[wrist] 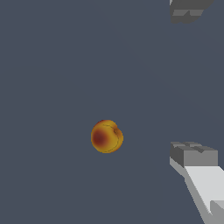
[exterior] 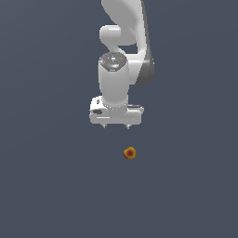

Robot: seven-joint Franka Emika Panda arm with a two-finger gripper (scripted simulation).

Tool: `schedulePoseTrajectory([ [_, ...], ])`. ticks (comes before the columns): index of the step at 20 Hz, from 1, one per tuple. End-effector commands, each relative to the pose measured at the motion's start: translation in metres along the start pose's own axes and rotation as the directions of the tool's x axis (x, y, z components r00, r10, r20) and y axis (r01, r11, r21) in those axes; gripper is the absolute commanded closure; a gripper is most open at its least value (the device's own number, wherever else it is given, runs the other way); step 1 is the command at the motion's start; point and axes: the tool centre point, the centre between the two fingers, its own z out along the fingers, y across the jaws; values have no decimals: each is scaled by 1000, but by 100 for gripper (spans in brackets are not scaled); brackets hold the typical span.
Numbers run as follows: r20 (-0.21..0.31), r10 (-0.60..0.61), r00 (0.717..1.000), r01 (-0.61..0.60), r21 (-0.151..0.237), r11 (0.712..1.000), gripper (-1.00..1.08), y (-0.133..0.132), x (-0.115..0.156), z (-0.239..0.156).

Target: Pick up the object and move it to a goal position.

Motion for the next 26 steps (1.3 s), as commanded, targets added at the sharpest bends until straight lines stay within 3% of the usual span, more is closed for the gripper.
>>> schedulePoseTrajectory([
  [1,0,0,1000,0,0,1000,-92,0,0,0],
  [14,35,-44,998,43,19,999,-92,-17,-10,10],
  [26,35,82,996,-83,15,996,-92,-23,0,19],
])
